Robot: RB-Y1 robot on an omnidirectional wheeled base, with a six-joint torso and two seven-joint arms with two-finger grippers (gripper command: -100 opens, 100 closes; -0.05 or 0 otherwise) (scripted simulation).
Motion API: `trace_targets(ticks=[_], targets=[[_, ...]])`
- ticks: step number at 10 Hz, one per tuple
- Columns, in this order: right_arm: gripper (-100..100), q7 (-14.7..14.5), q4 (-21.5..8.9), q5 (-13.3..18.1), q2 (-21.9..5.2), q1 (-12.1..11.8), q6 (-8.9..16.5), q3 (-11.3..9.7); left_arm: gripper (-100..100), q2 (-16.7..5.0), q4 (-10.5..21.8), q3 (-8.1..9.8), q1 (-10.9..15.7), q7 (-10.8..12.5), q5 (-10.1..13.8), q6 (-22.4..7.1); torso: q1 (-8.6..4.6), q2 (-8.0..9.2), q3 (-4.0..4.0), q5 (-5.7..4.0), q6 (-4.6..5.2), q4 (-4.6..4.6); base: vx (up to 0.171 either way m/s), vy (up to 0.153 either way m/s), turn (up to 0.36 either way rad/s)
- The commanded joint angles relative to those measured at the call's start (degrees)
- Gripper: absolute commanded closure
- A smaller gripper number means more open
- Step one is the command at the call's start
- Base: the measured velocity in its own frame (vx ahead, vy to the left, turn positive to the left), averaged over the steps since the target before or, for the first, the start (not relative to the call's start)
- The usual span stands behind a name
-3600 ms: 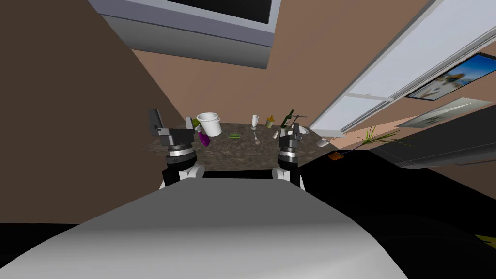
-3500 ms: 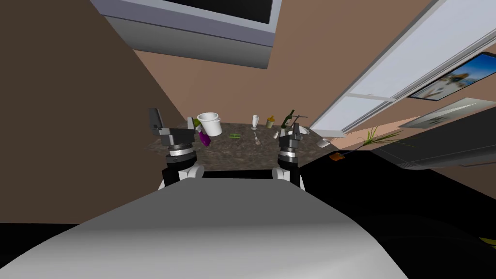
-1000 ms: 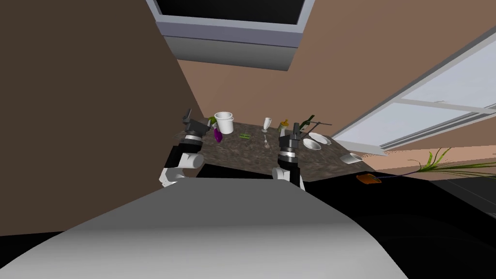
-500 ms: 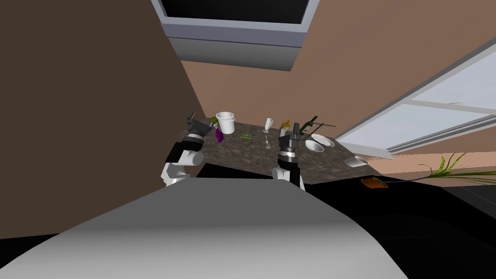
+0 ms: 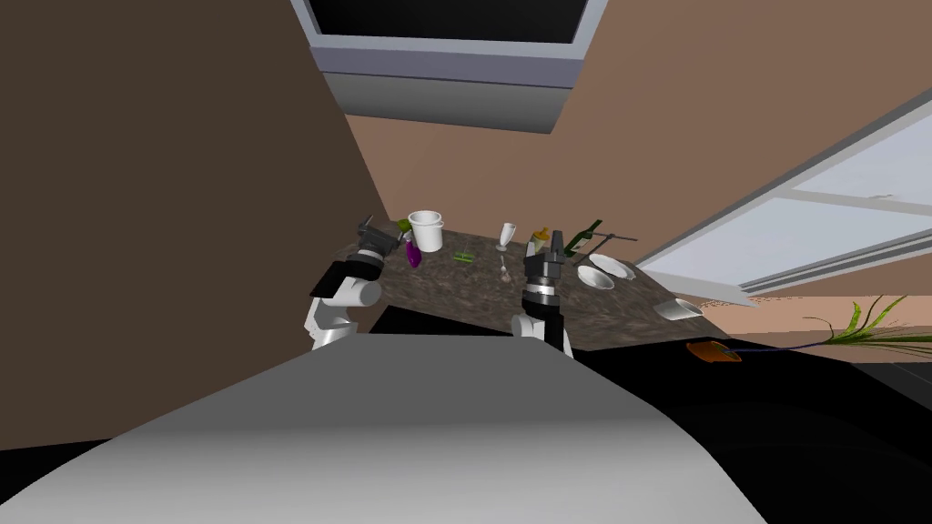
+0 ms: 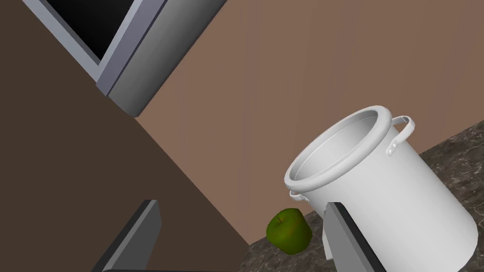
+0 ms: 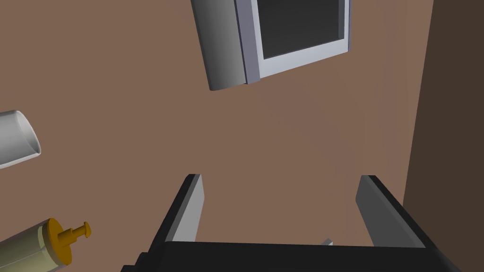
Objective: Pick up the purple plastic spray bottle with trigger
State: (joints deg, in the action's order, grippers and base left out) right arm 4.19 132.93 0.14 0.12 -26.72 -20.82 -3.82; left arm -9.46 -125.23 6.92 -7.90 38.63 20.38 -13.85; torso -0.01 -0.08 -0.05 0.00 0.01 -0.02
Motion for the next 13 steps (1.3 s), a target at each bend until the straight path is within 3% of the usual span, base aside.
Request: trace_targets(ticks=[1, 6, 13], targets=[[0, 0.0, 0.0, 0.0, 0.0, 0.0, 0.0, 0.0, -100, 0.1, 0.7, 0.38, 0.6, 0.8, 0.5, -2.3, 0.00, 0.00, 0.00, 0.00, 0.00, 0.00, 0.019, -0.005, 0.025], [0, 0.0, 0.0, 0.0, 0.0, 0.0, 0.0, 0.0, -100, 0.3, 3.5, 3.33, 3.5, 4.4, 4.0, -10.5, -0.01, 0.00, 0.00, -0.01, 0.01, 0.00, 0.021, -0.009, 0.029], [0, 0.0, 0.0, 0.0, 0.0, 0.0, 0.0, 0.0, -100, 0.6, 6.4, 6.56, 6.0, 7.4, 7.6, -21.4, -0.02, -0.03, -0.02, -0.01, 0.01, 0.00, 0.025, -0.010, 0.012]])
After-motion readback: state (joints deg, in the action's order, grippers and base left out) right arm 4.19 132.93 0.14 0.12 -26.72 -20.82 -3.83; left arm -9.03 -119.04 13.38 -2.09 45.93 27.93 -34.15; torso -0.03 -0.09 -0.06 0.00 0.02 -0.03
